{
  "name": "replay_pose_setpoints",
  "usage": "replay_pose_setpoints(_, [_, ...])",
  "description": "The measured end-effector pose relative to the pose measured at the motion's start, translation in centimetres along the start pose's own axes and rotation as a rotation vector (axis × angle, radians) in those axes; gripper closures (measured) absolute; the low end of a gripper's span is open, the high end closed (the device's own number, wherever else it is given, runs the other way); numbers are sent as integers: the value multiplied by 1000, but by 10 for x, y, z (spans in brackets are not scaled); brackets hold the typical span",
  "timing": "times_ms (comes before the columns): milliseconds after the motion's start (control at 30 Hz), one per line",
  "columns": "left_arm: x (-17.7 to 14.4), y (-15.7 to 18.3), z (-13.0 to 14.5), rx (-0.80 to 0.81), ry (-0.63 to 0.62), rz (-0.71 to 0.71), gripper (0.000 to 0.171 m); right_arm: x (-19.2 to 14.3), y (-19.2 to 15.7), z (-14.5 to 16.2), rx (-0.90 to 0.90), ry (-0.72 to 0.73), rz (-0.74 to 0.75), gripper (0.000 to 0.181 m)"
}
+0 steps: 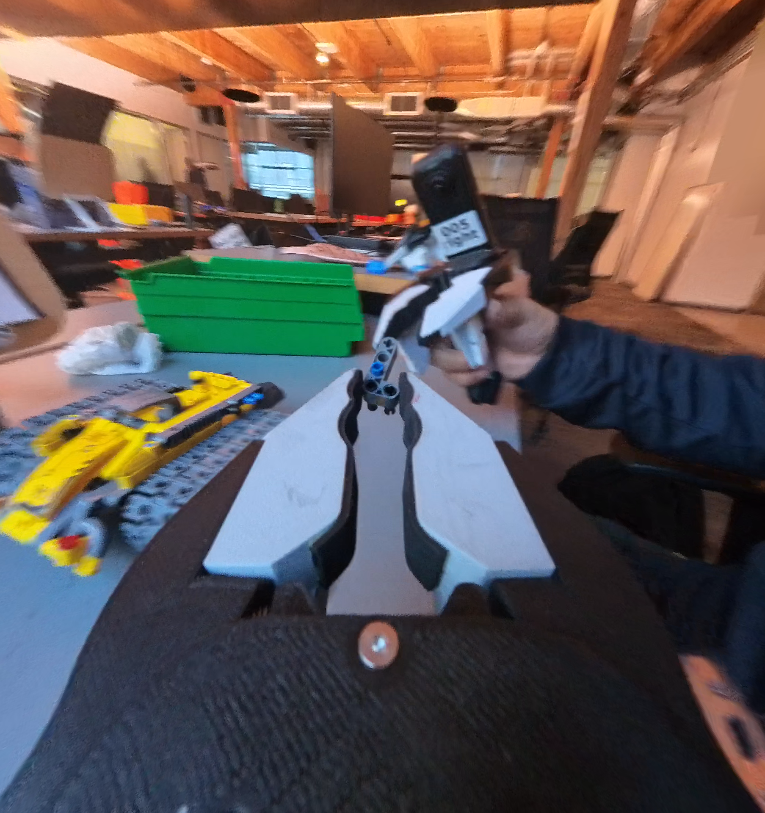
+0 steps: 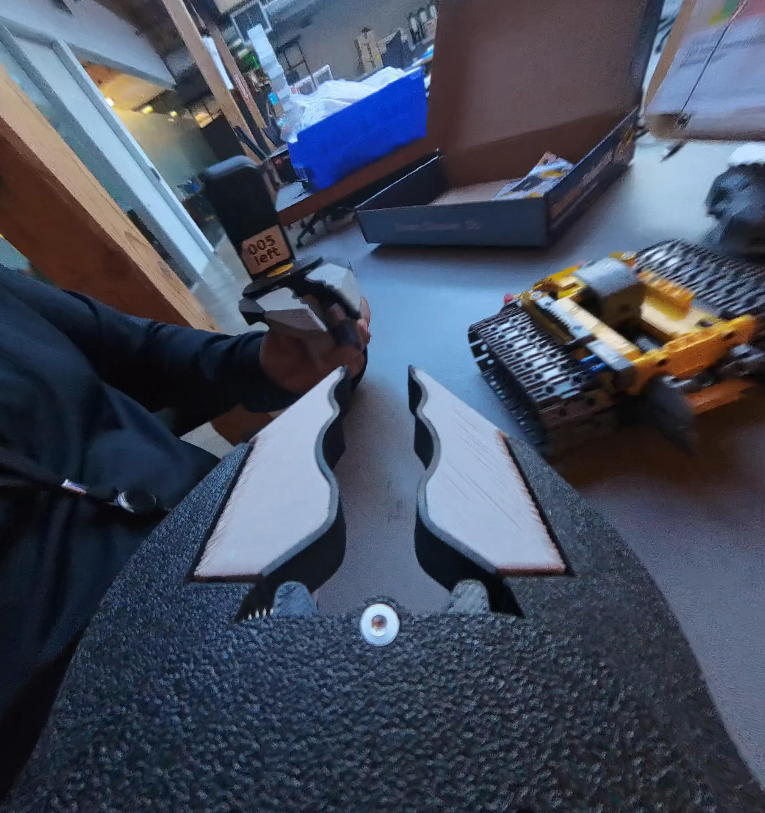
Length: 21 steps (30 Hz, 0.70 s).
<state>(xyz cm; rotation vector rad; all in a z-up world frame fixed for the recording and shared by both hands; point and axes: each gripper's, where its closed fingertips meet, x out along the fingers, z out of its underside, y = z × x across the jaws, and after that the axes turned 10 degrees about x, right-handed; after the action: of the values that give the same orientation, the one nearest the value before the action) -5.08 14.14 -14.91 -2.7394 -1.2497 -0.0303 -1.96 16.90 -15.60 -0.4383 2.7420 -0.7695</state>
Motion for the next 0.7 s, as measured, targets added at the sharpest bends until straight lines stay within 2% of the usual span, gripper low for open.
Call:
replay_pose_setpoints(67, [-3, -9, 0, 122, -18, -110, 158, 9, 2, 4, 45, 44, -20, 157])
replay_pose_setpoints(100, [-3, -7, 0, 150, -20, -114, 158, 12, -2, 5, 55, 56, -47, 158])
replay_pose_setpoints(167, [1, 1, 3, 170, -37, -72, 158, 19, -9, 9, 36, 47, -66, 156])
replay_pose_setpoints(267, [5, 9, 3, 177, -38, -25, 158, 26, -5, 14, -23, 22, -13, 155])
replay_pose_setpoints(433, [6, 13, 4, 168, -41, 9, 158, 22, -26, 5, -14, 78, -139, 156])
replay_pose_setpoints(700, [9, 25, 6, 176, -49, 78, 158, 21, -29, 9, -23, 31, -125, 157])
